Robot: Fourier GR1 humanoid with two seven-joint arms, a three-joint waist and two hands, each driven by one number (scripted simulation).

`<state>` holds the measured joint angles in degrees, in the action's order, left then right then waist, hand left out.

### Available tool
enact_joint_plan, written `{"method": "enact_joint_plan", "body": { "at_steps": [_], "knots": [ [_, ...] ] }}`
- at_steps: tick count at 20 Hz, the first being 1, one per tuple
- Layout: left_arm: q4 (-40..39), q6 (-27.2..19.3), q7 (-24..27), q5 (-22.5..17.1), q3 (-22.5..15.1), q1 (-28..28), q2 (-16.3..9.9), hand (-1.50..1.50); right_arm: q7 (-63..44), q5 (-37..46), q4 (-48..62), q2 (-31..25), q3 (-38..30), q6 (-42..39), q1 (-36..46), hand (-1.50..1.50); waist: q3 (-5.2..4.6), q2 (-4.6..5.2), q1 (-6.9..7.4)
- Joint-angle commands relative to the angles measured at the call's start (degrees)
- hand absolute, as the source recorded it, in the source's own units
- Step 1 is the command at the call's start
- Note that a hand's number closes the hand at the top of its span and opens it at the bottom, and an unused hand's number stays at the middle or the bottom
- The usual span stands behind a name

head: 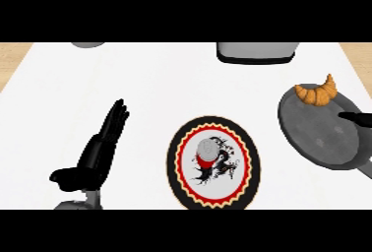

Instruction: Pick the croissant from the plate and place it in the pan

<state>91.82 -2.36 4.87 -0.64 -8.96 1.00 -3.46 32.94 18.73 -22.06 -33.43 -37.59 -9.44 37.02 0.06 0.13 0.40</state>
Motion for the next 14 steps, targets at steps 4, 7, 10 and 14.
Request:
{"method": "enact_joint_plan", "body": {
  "at_steps": [4, 7, 10, 14],
  "knots": [
    [-1.18, 0.89, 2.29, 0.24, 0.87, -0.68, -0.72, 0.00, 7.38, -3.86, 0.26, -6.53, 0.07, -19.64, -8.47, -1.50, -0.02, -0.09, -0.52],
    [4.91, 0.50, -2.33, 0.11, -0.49, -2.14, -0.40, 0.00, 11.86, -5.19, -1.72, -6.41, 0.44, -23.31, -13.38, -1.50, -0.01, -0.26, -0.42],
    [1.31, 0.45, -1.39, 0.22, 0.74, -0.23, -0.03, 0.00, 10.65, -6.99, -7.17, -6.38, 1.56, -24.56, -16.16, -1.50, -0.09, -0.32, -0.87],
    [-0.25, 1.73, -0.71, -1.27, 2.66, 0.68, -0.63, 0.00, 14.71, -7.86, -8.78, -6.05, 2.80, -25.00, -20.56, -1.50, -0.06, -0.23, -0.81]
  ]
}}
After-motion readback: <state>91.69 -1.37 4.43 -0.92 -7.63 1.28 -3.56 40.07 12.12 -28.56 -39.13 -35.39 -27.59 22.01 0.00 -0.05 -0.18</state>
